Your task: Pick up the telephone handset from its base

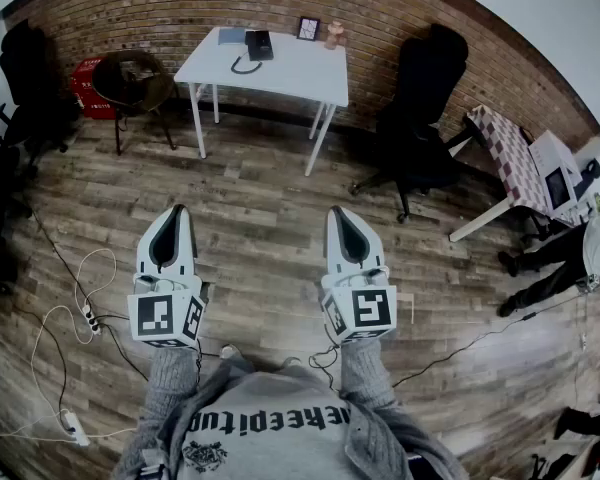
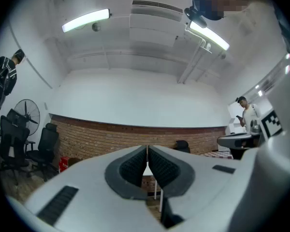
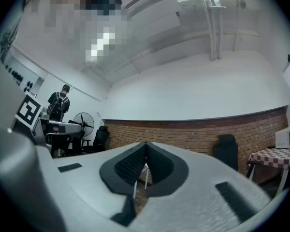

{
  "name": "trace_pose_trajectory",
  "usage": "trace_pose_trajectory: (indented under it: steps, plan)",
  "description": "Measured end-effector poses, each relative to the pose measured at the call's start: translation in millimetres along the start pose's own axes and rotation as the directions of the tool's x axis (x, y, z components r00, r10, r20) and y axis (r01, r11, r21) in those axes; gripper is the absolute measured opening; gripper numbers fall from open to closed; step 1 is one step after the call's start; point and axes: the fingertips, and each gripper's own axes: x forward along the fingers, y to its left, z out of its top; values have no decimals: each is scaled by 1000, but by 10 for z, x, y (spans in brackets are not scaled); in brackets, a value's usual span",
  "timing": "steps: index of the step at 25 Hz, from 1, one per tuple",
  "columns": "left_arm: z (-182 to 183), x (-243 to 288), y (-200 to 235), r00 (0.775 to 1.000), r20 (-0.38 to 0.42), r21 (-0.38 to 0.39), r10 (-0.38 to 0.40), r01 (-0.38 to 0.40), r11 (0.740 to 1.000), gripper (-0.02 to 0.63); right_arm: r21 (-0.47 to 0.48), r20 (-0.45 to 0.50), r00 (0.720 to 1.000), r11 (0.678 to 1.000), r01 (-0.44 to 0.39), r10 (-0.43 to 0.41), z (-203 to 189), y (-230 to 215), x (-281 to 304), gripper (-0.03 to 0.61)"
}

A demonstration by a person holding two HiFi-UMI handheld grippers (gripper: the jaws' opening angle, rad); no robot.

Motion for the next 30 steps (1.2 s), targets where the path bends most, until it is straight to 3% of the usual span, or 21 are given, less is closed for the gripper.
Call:
trace_pose_trajectory:
  steps: [11,23,30]
  plan:
    - [-28,15,262,1000,-8,11,-15,15,1000,12,-12,-12,1000,1000,7,-7,-3,257,161,5]
    - [-128,54,661,999,-11,-1,-49,49,999,12,-13,-7,998,997,69,-70,-91,515,317,5]
    - [-222,250,773,999,-7,-10,-51,51,999,12,-20,-8,997,997,73,-73,-163,473,553,5]
